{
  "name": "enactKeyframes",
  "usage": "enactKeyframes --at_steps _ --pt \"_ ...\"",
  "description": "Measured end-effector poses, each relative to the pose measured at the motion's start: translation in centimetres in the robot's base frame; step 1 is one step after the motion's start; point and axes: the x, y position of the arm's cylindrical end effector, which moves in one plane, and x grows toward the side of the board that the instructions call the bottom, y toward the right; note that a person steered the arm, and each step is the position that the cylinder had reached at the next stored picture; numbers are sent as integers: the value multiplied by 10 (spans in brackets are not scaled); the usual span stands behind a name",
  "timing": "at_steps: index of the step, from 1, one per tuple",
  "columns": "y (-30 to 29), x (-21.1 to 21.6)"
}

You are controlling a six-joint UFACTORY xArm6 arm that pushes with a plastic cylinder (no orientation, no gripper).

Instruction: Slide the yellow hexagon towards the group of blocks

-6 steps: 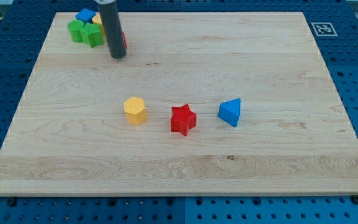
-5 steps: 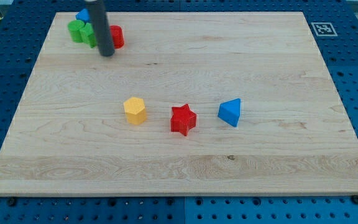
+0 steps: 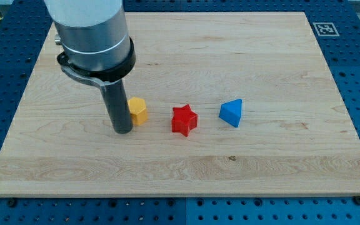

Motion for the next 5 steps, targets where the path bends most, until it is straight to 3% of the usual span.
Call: enactKeyframes --at_steps 3,5 --pt "30 4" --pt "29 -28"
